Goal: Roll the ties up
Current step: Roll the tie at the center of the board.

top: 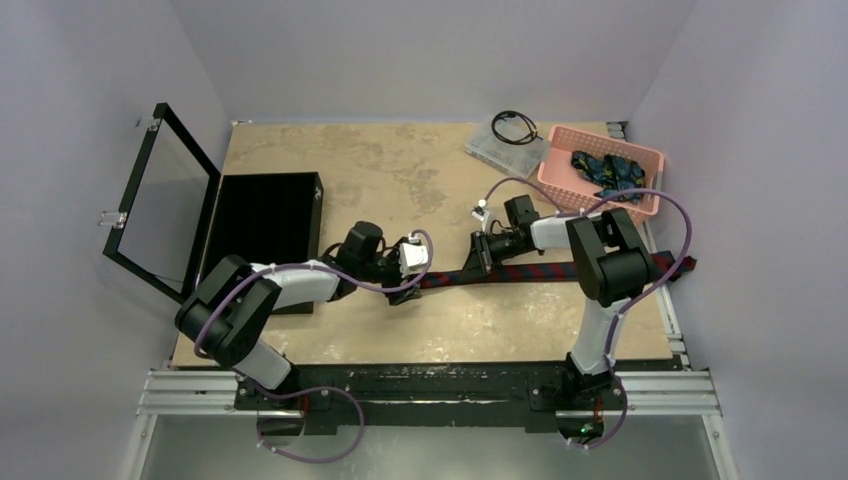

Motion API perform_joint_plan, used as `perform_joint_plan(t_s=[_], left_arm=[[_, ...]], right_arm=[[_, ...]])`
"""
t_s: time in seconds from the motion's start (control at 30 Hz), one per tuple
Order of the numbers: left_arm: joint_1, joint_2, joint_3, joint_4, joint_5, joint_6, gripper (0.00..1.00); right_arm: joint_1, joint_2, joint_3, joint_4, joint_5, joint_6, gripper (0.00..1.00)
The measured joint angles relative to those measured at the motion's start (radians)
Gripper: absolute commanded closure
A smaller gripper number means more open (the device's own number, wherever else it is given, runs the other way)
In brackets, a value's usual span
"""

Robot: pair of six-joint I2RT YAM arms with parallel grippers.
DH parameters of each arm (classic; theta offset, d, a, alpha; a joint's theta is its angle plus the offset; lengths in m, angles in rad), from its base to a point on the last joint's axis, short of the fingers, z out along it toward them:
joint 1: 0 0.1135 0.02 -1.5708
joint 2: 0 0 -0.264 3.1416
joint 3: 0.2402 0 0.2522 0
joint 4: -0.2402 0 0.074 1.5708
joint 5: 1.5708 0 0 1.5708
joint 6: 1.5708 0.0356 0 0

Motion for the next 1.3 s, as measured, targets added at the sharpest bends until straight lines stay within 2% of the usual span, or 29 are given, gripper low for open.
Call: perform_joint_plan(t_s=[0.2,0.4,0.67,0.8,1.07,1.3], left_arm=[[-0.001,0.009,-0.010,0.048,-0.001,-0.026,0.34],[-0.001,0.062,-0.003,0.075,-0.007,-0.043,0.39],[-0.002,0.105,-0.001,0.132,-0.006,-0.062,0.61],[-0.005,0.105,-0.001,0.186,-0.002,-0.081,0.69],[-0.037,0.110,0.018,0.235,0.008,-0.133,0.69],[-0.085,0.163,0.113,0.266,0.016,-0.183,0.68]], right_arm=[[-0.079,0.007,0.000,-0.039,-0.025,-0.005,0.87],[-0.087,0.007,-0.001,-0.048,-0.027,-0.011,0.87],[-0.087,0.007,-0.001,-0.049,-0.027,-0.015,0.89],[-0.088,0.009,-0.001,-0.049,-0.027,-0.015,0.90],[-0.089,0.011,-0.001,-0.046,-0.029,-0.012,0.92],[-0.080,0.011,-0.001,-0.041,-0.029,-0.002,0.93]])
